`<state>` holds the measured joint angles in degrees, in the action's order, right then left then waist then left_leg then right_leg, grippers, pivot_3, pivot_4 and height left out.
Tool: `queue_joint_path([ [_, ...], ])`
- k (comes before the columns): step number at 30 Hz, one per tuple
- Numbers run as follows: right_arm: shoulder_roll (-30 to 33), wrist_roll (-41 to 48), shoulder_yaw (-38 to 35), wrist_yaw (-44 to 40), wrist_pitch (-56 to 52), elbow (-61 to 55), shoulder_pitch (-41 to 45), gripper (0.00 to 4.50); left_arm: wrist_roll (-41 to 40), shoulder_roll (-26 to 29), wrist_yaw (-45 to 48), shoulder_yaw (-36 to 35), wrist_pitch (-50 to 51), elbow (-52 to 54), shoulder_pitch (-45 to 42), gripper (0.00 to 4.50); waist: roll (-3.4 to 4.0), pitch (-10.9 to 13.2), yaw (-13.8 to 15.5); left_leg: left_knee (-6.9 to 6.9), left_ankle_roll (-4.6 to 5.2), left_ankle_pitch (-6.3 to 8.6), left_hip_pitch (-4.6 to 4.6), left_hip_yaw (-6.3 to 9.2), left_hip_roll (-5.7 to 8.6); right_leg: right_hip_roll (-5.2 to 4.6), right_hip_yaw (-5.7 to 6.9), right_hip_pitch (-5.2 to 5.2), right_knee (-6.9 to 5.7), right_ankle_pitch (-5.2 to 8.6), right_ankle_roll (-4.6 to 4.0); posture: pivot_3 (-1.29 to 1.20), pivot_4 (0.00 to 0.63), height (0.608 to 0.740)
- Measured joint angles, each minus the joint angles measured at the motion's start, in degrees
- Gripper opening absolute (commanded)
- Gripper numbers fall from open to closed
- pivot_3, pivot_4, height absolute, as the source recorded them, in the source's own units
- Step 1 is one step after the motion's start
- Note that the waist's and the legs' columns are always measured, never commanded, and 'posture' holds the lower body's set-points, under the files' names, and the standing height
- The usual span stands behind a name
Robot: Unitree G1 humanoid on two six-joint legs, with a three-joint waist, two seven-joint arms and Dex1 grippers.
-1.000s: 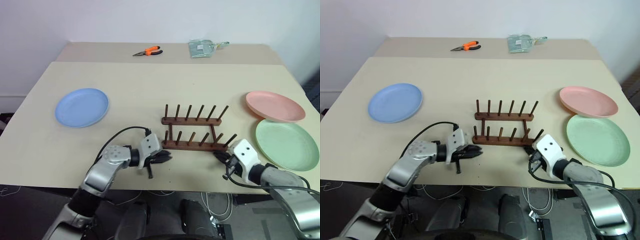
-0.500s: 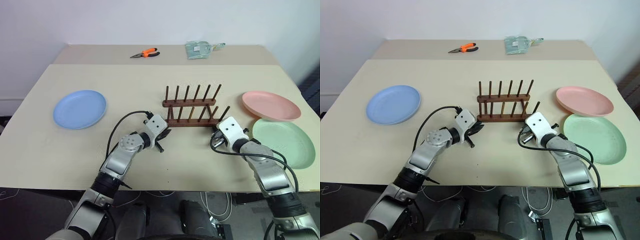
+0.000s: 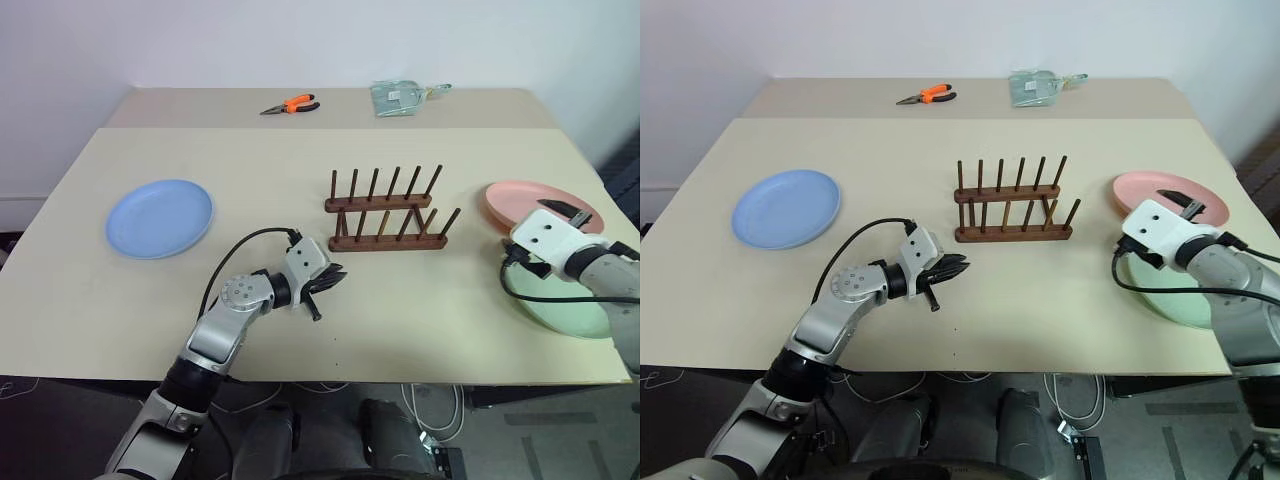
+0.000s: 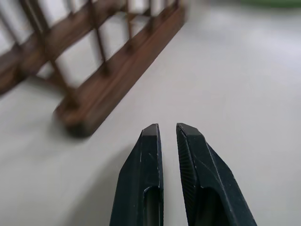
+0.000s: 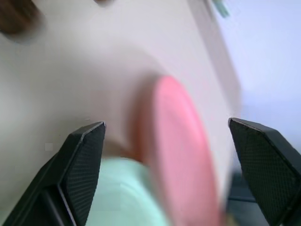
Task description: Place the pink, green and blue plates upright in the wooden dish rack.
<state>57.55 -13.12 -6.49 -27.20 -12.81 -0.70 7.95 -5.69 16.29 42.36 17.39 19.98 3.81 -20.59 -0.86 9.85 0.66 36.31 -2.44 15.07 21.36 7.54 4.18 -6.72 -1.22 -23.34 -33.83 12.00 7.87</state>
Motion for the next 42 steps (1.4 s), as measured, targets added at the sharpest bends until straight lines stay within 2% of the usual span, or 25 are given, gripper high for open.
queue_joint_path([
  [4, 0.9, -4.6, 4.2, 0.8, 4.2, 9.6, 3.7, 4.36, -1.4, -1.2, 0.6, -0.1, 1.1, 0.7, 0.1, 0.51, 0.0, 0.0, -0.1, 0.0, 0.0, 0.0, 0.01, -0.01, 0.01, 0.0, 0.0, 0.0, 0.0, -0.07, -0.11, 0.0, 0.15, 0.74],
  [7, 0.9, -8.5, 8.0, 2.4, 8.2, 18.0, 7.2, 3.55, -2.9, -2.0, 1.0, -0.1, 2.0, 2.4, 0.1, 0.51, 0.02, 0.0, -0.2, -0.02, 0.0, 0.0, -0.01, -0.03, 0.0, 0.0, -0.01, -0.02, -0.01, -0.11, -0.17, 0.0, 0.15, 0.74],
  [14, 0.9, -10.4, 8.6, 3.3, 12.3, 22.1, 9.0, 0.02, -3.8, -0.2, 1.0, -0.3, 3.3, 4.9, 1.2, 0.51, 0.08, 0.0, -0.4, -0.03, 0.0, 0.0, -0.01, -0.02, 0.01, 0.01, -0.04, -0.02, -0.01, -0.13, -0.13, 0.0, 0.15, 0.74],
  [19, 1.8, -11.0, 7.3, 3.9, 12.6, 16.8, 7.1, 0.02, -4.0, 0.8, 0.9, -0.5, 3.3, 5.5, 2.2, 0.51, 0.12, 0.0, -0.3, -0.02, 0.0, 0.0, 0.0, -0.03, 0.01, 0.01, -0.06, -0.02, -0.01, -0.12, -0.13, 0.0, 0.15, 0.74],
  [22, 0.6, -6.0, 2.3, 2.7, 11.3, 9.8, 6.3, 0.02, -4.6, 1.3, 0.9, -1.1, 3.3, 5.6, 2.3, 0.51, 0.18, 0.1, -0.4, -0.04, 0.0, 0.0, -0.01, -0.03, 0.0, 0.01, -0.07, -0.02, -0.01, -0.07, -0.03, 0.0, 0.15, 0.74],
  [23, -1.6, -1.8, -0.6, 1.5, 9.6, 6.6, 7.1, 0.02, -4.9, 1.5, 0.8, -1.4, 3.3, 5.6, 2.3, 0.51, 0.15, 0.1, -0.6, -0.04, 0.0, 0.0, -0.03, -0.02, -0.04, 0.05, -0.07, -0.01, -0.02, -0.09, 0.04, 0.0, 0.15, 0.74],
  [27, -16.5, 29.6, -10.8, -1.5, -9.5, -11.3, 16.1, 0.02, -5.3, 1.8, 0.9, -2.6, 3.3, 5.6, 1.8, 0.51, 0.15, 0.1, -1.4, -0.06, 0.0, 0.0, -0.04, 0.17, -0.1, 0.14, -0.05, -0.01, -0.1, -0.2, -0.02, 0.0, 0.15, 0.74],
  [31, -19.2, 54.6, -16.1, -4.1, -24.3, -20.8, 18.3, 0.02, -5.7, 2.8, 1.0, -3.4, 3.3, 5.2, 1.8, 0.51, 0.09, 0.1, 0.1, -0.06, 0.02, 0.0, 0.07, 0.32, -0.03, 0.05, 0.12, 0.05, 0.13, -0.19, -0.02, 0.0, 0.15, 0.74],
  [33, -19.8, 60.8, -16.5, -4.1, -28.4, -21.2, 18.5, 0.02, -5.8, 3.2, 1.0, -3.7, 3.3, 5.2, 1.8, 0.51, 0.09, 0.1, 0.2, -0.04, 0.03, 0.01, 0.12, 0.31, 0.01, 0.02, 0.12, 0.09, 0.24, -0.12, -0.16, 0.0, 0.15, 0.74],
  [36, -19.7, 64.1, -16.5, -4.2, -31.5, -19.4, 18.5, 0.02, -6.1, 3.1, 1.0, -3.6, 3.3, 5.3, 1.8, 0.51, 0.1, 0.1, 0.1, -0.06, 0.04, 0.02, 0.11, 0.22, 0.02, 0.01, 0.1, 0.09, 0.32, -0.12, -0.2, 0.0, 0.15, 0.74],
  [42, -18.2, 62.8, -15.7, -5.9, -31.8, -15.2, 18.1, 0.02, -6.2, 3.1, 0.9, -3.6, 3.3, 5.7, 2.2, 0.51, 0.13, 0.1, -0.1, -0.11, 0.04, 0.01, 0.07, 0.15, -0.02, 0.04, 0.11, 0.02, 0.26, -0.22, -0.04, 0.0, 0.15, 0.74],
])
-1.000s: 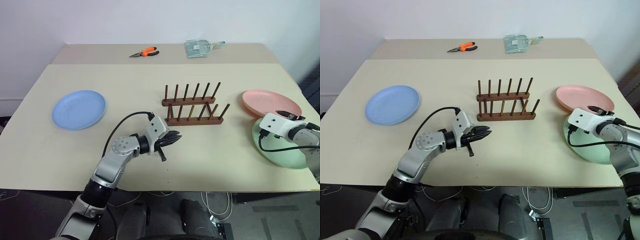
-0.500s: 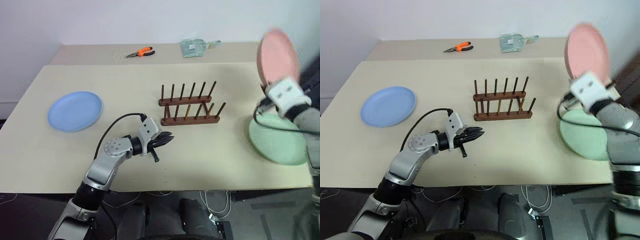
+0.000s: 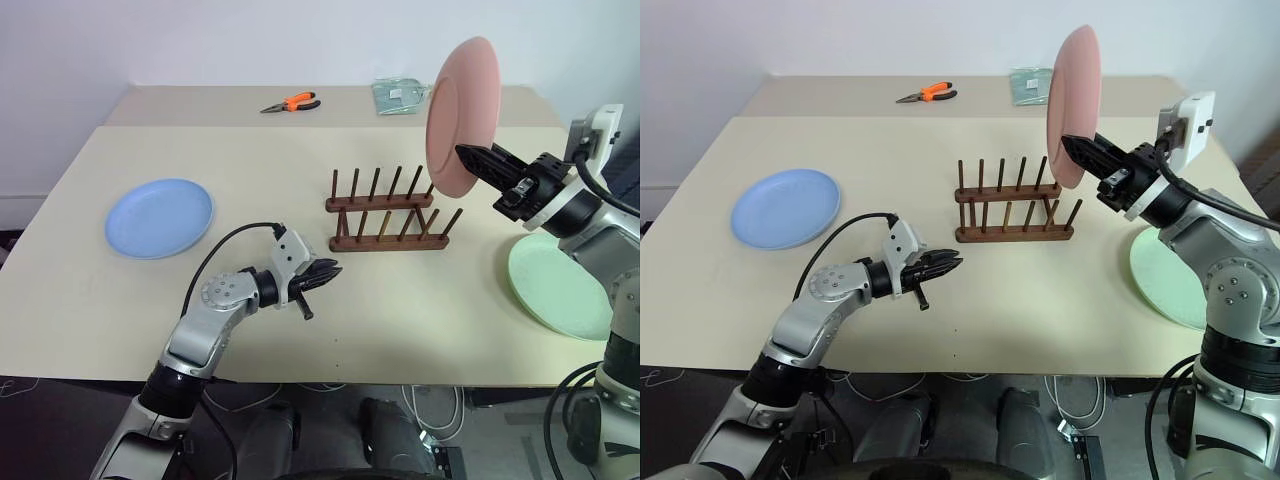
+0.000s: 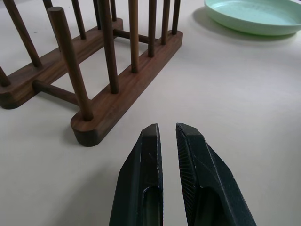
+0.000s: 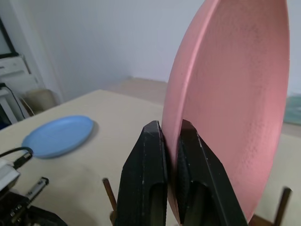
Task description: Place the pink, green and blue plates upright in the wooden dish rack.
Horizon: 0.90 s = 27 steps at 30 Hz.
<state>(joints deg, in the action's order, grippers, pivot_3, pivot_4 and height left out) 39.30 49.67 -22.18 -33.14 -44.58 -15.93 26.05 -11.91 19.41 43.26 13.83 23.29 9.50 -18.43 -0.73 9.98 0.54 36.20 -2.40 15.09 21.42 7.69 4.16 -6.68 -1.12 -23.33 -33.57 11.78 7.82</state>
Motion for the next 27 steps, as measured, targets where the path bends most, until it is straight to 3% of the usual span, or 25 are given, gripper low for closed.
queue_joint_path([
  [7, 0.1, -1.5, 0.7, -3.2, 0.2, 4.8, -1.4, 0.02, -0.7, 0.4, 0.2, 0.0, 0.3, 2.3, 1.0, 0.51, 0.0, 0.0, 0.1, 0.02, 0.0, 0.0, 0.01, -0.02, 0.0, 0.0, -0.02, 0.0, 0.0, 0.0, 0.0, 0.0, 0.15, 0.74],
  [8, 0.1, -2.1, 1.1, -3.4, 0.3, 5.6, -1.4, 0.76, -0.8, 0.4, 0.1, 0.0, 0.3, 2.3, 1.0, 0.51, 0.0, 0.0, 0.1, 0.02, 0.0, 0.0, 0.01, -0.03, 0.0, 0.0, -0.02, 0.0, 0.0, 0.0, 0.0, 0.0, 0.15, 0.74],
  [10, 0.2, -3.7, 1.5, -3.4, 1.1, 7.1, -1.4, 1.47, -0.8, 0.4, 0.1, 0.0, 0.3, 2.3, 1.0, 0.51, 0.0, 0.0, 0.1, 0.02, 0.0, 0.0, 0.01, -0.03, 0.0, 0.0, -0.02, 0.0, 0.0, 0.0, 0.0, 0.0, 0.15, 0.74],
  [14, 0.2, -8.5, 2.0, -1.9, 4.7, 7.9, -1.2, 3.5, -0.8, 0.5, 0.1, 0.1, 0.3, 2.3, 1.0, 0.51, 0.0, 0.0, 0.1, 0.01, 0.0, 0.0, 0.01, -0.03, 0.01, -0.01, -0.02, -0.01, 0.0, -0.01, 0.02, 0.0, 0.15, 0.74],
  [18, 1.3, -11.1, -0.6, 0.7, 7.7, 7.2, -1.3, 3.5, -1.0, 0.7, 0.2, 0.2, 0.3, 2.4, 1.0, 0.51, 0.01, 0.0, 0.1, 0.01, 0.0, 0.0, 0.02, -0.03, 0.01, -0.01, -0.02, -0.01, 0.01, -0.01, 0.02, 0.0, 0.15, 0.74],
  [21, 3.8, -9.6, -7.4, 1.7, 7.3, 3.3, -4.5, 3.5, -1.1, 0.7, 0.3, 0.6, 0.4, 2.5, 1.3, 0.51, 0.01, 0.0, 0.6, 0.0, 0.0, 0.0, 0.08, 0.06, 0.02, -0.01, 0.01, 0.02, 0.06, 0.01, 0.04, 0.0, 0.15, 0.74],
  [24, 6.8, -8.7, -14.0, 0.0, 5.8, -1.2, -14.1, 3.5, -1.2, 0.7, 0.8, 1.1, 0.4, 2.0, 0.9, 0.51, -0.02, 0.0, 0.8, 0.01, 0.07, 0.04, 0.06, -0.01, 0.02, -0.02, -0.01, 0.07, 0.13, 0.02, 0.04, 0.0, 0.15, 0.74],
  [27, 8.9, -11.8, -14.0, -3.1, 4.9, -6.5, -28.6, 3.5, -1.2, 0.7, 2.2, 1.5, 0.2, 1.1, 0.1, 0.51, 0.0, 0.0, 0.8, 0.02, 0.07, 0.04, 0.02, -0.06, 0.0, -0.01, -0.02, 0.08, 0.11, 0.12, -0.1, 0.0, 0.15, 0.74],
])
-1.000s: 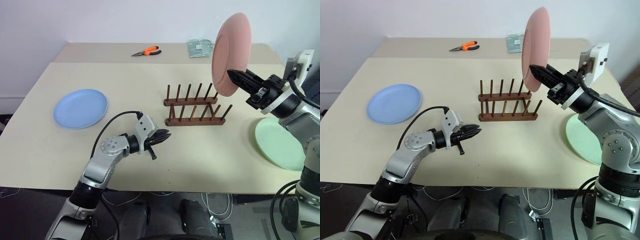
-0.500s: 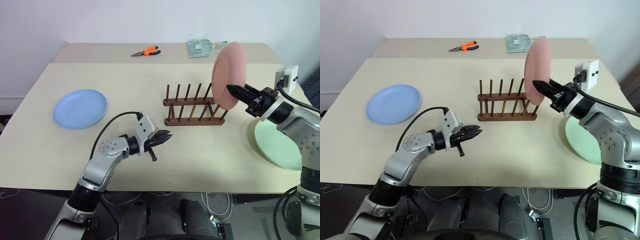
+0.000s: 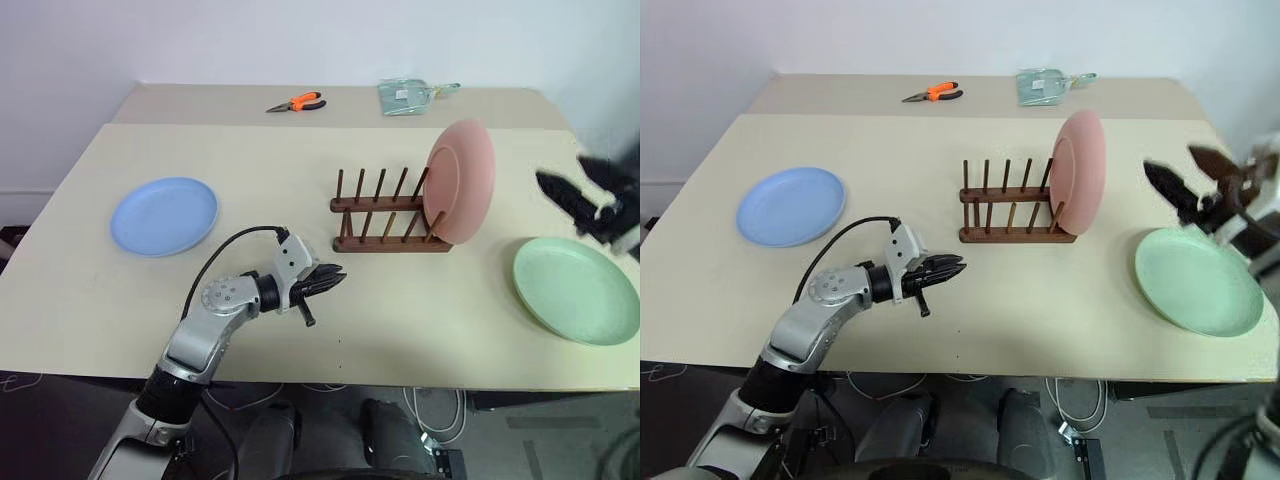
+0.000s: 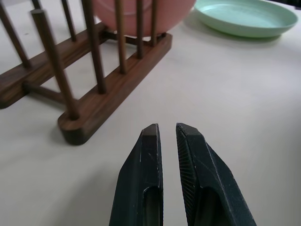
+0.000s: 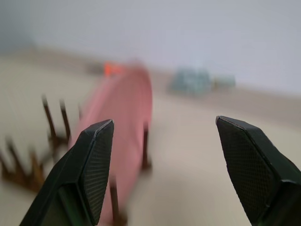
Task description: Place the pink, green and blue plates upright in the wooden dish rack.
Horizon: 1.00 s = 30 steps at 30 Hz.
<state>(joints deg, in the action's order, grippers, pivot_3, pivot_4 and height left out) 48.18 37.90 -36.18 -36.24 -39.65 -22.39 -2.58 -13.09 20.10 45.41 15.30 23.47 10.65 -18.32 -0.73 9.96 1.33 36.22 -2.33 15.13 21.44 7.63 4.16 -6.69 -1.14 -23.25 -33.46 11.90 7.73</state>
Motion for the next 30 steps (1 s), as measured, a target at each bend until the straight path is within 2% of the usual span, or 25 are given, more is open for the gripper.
queue_joint_path([
  [4, 0.2, -8.8, 8.0, 1.4, 0.7, -3.1, -10.0, 3.5, 0.1, -0.6, 1.4, 1.6, -0.5, -2.4, -1.4, 0.51, 0.07, 0.0, -1.0, 0.06, 0.0, 0.0, -0.07, -0.17, -0.03, 0.0, -0.1, 0.0, -0.02, 0.1, 0.09, 0.0, 0.15, 0.74],
  [7, -0.1, -16.2, 14.4, 5.9, 1.3, -1.7, -10.3, 3.5, 0.1, -1.5, 2.0, 2.1, -1.3, -3.6, -2.4, 0.51, 0.07, 0.0, -1.1, 0.07, 0.0, 0.0, -0.07, -0.18, -0.04, 0.0, -0.1, 0.0, -0.02, 0.09, 0.07, 0.0, 0.15, 0.74],
  [8, -0.1, -18.2, 16.0, 7.3, 1.4, -0.4, -10.2, 2.95, 0.1, -1.7, 2.0, 2.2, -1.5, -3.7, -2.6, 0.51, 0.07, 0.0, -0.9, 0.07, 0.0, 0.0, -0.05, -0.18, -0.04, -0.01, -0.1, -0.01, -0.01, 0.1, 0.07, 0.0, 0.15, 0.74],
  [9, -0.2, -20.9, 17.9, 9.1, 1.4, 1.6, -9.8, 2.74, 0.1, -1.6, 2.1, 2.2, -1.6, -3.8, -2.7, 0.51, 0.07, 0.0, -0.7, 0.06, 0.0, 0.0, -0.04, -0.18, -0.03, -0.01, -0.11, -0.02, 0.0, 0.09, 0.06, 0.0, 0.15, 0.74],
  [14, -1.5, -26.5, 20.7, 12.3, 3.6, 5.8, -7.2, 0.16, 0.2, -1.7, 2.3, 2.4, -1.8, -3.9, -2.7, 0.51, 0.05, 0.0, -0.5, 0.06, 0.0, 0.0, -0.01, -0.14, -0.01, -0.03, -0.1, -0.03, 0.01, 0.08, 0.06, 0.0, 0.15, 0.74],
  [19, -3.2, -27.9, 19.6, 13.4, 4.2, 7.8, -3.5, 0.07, 0.4, -1.4, 2.1, 2.5, -1.9, -3.9, -2.5, 0.51, 0.04, 0.0, -0.6, 0.05, 0.0, 0.0, -0.05, -0.14, -0.03, 0.0, -0.1, 0.0, 0.01, 0.1, 0.08, 0.0, 0.15, 0.74],
  [23, -6.1, -24.7, 15.6, 13.6, 4.7, 8.0, 2.3, 0.07, 0.5, -1.1, 1.8, 2.4, -2.0, -3.9, -1.9, 0.51, 0.11, 0.0, -0.9, 0.05, 0.0, 0.0, -0.04, -0.16, -0.03, 0.0, -0.12, -0.03, 0.0, 0.08, 0.09, 0.0, 0.15, 0.74],
  [27, -7.7, -11.3, 5.7, 13.8, 3.8, 6.1, 19.9, 0.07, 0.7, -0.5, 1.6, 2.0, -2.6, -3.8, -1.5, 0.51, 0.52, 0.2, -1.0, 0.02, 0.0, -0.01, -0.05, -0.13, -0.03, 0.0, -0.12, -0.04, -0.02, -0.02, 0.22, 0.0, 0.15, 0.74],
  [30, -7.8, 4.8, 0.2, 14.6, -1.1, 1.8, 32.7, 0.07, 0.7, 0.0, 1.1, 1.1, -2.9, -4.0, -1.5, 0.51, 0.45, 0.2, -0.7, -0.12, 0.0, -0.01, -0.04, 0.12, -0.09, 0.1, 0.06, -0.04, -0.01, -0.13, 0.1, 0.0, 0.15, 0.74],
])
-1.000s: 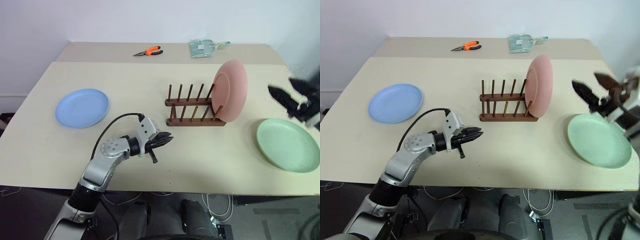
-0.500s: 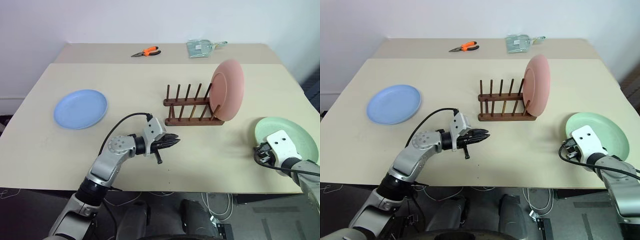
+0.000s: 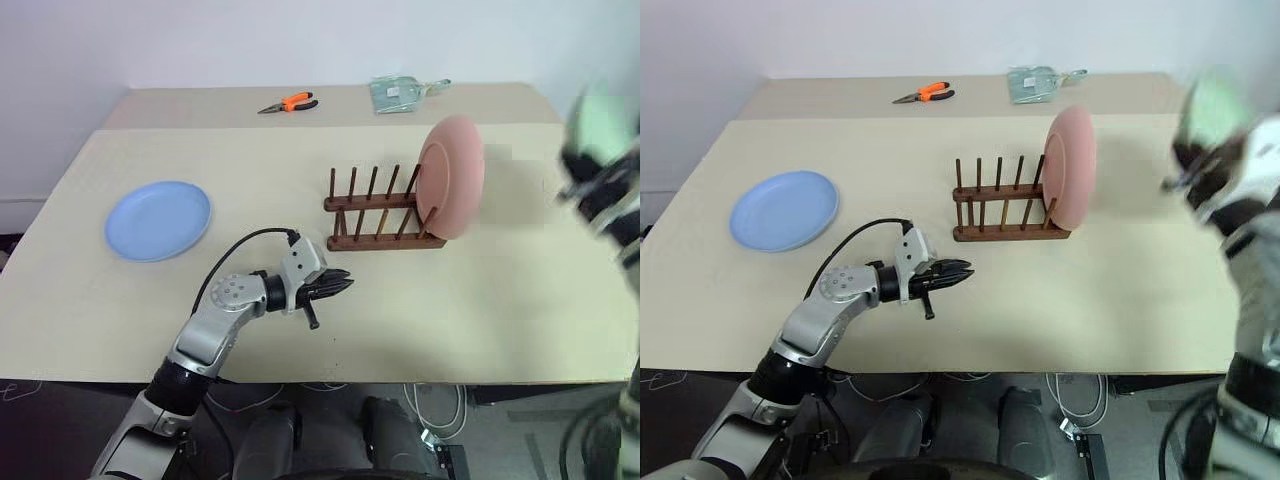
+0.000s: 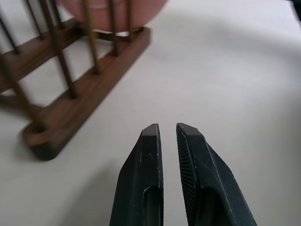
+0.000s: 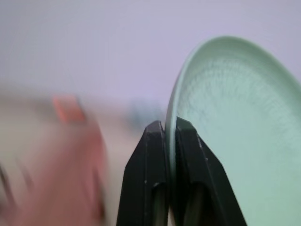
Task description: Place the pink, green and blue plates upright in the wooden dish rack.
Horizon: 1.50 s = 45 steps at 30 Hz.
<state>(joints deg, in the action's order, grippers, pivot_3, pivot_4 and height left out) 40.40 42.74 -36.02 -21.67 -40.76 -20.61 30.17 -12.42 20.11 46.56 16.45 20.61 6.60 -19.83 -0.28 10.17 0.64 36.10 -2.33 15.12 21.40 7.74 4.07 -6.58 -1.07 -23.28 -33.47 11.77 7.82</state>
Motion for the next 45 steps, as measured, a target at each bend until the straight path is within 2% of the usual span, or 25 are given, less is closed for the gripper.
queue_joint_path([
  [4, -0.8, 17.8, 1.8, 1.1, -5.5, -4.5, 6.3, 0.07, 0.1, 0.7, -0.7, -1.7, -0.7, -1.1, 0.0, 0.51, -0.07, 0.0, 0.1, 0.04, 0.0, 0.0, 0.09, 0.05, 0.06, -0.1, 0.05, 0.02, 0.09, 0.0, -0.01, 0.0, 0.15, 0.74],
  [9, -10.5, 34.4, 10.4, 9.2, -7.1, -5.8, 9.8, 0.07, 0.5, 1.7, -1.7, -3.4, -1.5, -2.0, 0.2, 0.51, -0.08, 0.0, -0.3, 0.09, 0.0, 0.0, 0.01, -0.06, 0.03, -0.11, -0.05, 0.01, 0.04, 0.06, -0.2, 0.0, 0.15, 0.74],
  [12, -14.8, 35.9, 14.8, 14.9, -7.0, -4.2, 9.3, 0.07, 0.5, 1.8, -2.2, -4.1, -1.5, -1.7, 1.2, 0.51, -0.1, 0.0, -0.2, 0.08, 0.0, 0.0, 0.06, -0.06, 0.06, -0.11, -0.06, -0.08, 0.0, -0.03, -0.04, 0.0, 0.15, 0.74],
  [17, -19.5, 36.1, 17.3, 21.4, -6.0, 0.9, 6.7, 0.07, 0.4, 1.9, -3.0, -4.3, -1.1, 0.3, 3.5, 0.51, -0.1, 0.0, 0.0, 0.06, 0.0, 0.0, 0.08, -0.06, 0.08, -0.11, -0.06, -0.12, -0.01, -0.04, -0.03, 0.0, 0.15, 0.74],
  [25, -20.9, 34.3, 18.3, 24.7, -4.7, 5.5, 6.1, 0.07, -2.9, 1.8, -2.6, -5.1, -0.1, 3.8, 4.4, 0.51, -0.09, 0.0, -0.5, 0.04, 0.0, 0.0, 0.04, -0.08, 0.06, -0.07, -0.06, -0.13, -0.04, -0.03, -0.03, 0.0, 0.15, 0.74],
  [28, -21.3, 33.6, 18.7, 24.9, -4.6, 7.6, 6.1, 1.07, -3.4, 1.8, -2.6, -5.6, 0.3, 4.2, 4.4, 0.51, -0.08, 0.0, -0.8, 0.04, 0.0, 0.0, 0.04, -0.08, 0.06, -0.06, -0.06, -0.13, -0.05, -0.03, -0.03, 0.0, 0.15, 0.74],
  [33, -20.7, 29.4, 19.0, 24.0, -3.4, 9.6, 6.4, 3.52, -3.4, 1.9, -2.6, -5.9, 0.3, 4.4, 4.4, 0.51, -0.08, 0.0, -1.4, 0.04, 0.0, 0.0, 0.04, -0.08, 0.07, -0.05, -0.06, -0.13, -0.06, -0.03, -0.03, 0.0, 0.15, 0.74],
  [40, -9.2, 10.2, 25.2, 11.9, 3.1, 7.8, 9.7, 3.52, -3.4, 2.4, -2.8, -6.3, 0.4, 4.7, 4.4, 0.51, -0.07, 0.0, -1.4, 0.03, 0.0, 0.0, 0.04, -0.12, 0.06, -0.05, -0.05, -0.13, -0.05, -0.02, -0.01, 0.0, 0.15, 0.74],
  [43, -5.7, 3.9, 27.3, 7.7, 5.8, 7.9, 10.8, 4.35, -3.6, 2.2, -4.0, -7.3, 1.0, 4.3, 4.3, 1.33, -0.07, 0.0, -1.4, 0.03, 0.0, 0.0, 0.04, -0.12, 0.06, -0.06, -0.05, -0.13, -0.05, -0.02, -0.01, 0.0, 0.15, 0.74],
  [45, -2.7, -1.5, 29.7, 3.5, 8.0, 7.9, 12.1, 4.5, -3.6, 0.3, -9.2, -11.5, 1.4, 1.1, 2.8, 2.32, -0.07, 0.0, -1.4, 0.05, 0.0, 0.0, 0.04, -0.11, 0.06, -0.06, -0.05, -0.14, -0.06, -0.01, 0.01, 0.0, 0.15, 0.74],
])
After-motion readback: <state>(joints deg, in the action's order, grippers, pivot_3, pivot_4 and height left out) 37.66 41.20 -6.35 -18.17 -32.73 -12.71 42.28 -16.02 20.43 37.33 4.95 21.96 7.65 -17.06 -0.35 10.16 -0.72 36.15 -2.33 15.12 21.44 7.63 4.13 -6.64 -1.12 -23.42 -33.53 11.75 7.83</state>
